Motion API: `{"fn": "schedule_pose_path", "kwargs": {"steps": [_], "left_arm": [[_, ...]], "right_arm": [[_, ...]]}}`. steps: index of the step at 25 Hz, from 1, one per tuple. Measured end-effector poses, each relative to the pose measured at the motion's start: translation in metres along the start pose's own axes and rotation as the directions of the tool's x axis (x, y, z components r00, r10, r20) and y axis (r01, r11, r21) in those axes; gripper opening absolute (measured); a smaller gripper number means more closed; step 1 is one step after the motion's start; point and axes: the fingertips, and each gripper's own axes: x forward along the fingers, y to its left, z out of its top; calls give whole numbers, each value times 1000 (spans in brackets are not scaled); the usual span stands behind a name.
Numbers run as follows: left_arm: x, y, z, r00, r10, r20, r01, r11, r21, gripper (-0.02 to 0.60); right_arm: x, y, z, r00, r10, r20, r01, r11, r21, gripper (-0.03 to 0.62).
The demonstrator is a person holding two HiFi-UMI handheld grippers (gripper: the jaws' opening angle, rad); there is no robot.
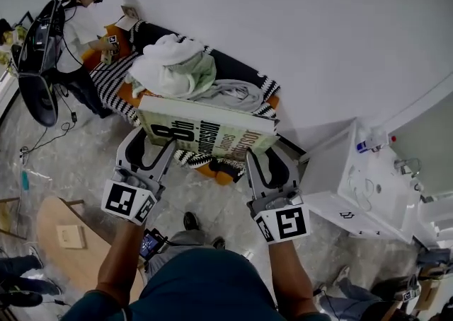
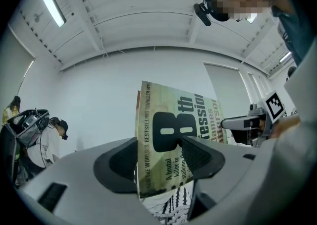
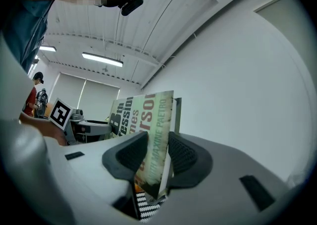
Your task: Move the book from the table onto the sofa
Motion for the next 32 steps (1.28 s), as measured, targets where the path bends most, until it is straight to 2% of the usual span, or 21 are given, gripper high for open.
{"fn": "schedule_pose_path", "kwargs": {"steps": [3,8,14,26,32], "left_arm": [[11,11,-6,1000,-14,15,14,1000,-5,264],[67,60,-17,999,-45,-4,45,999,-25,264],[100,72,-36,998,-45,-35,43,998,-40,264],[209,84,-80,992,55,-116,-58,998,-15,264],[266,88,-111,981,100,-164,-103,995,-12,264]], "right_arm": [[13,-3,-5,1000,-7,11,7,1000,-18,143],[79,-24,-18,999,-29,-16,29,1000,-9,143],[105,-46,-41,999,-28,-40,29,999,17,141],[180,-143,-106,997,65,-40,-60,992,113,140],[217,-194,-148,992,112,-52,-103,983,152,140]]}}
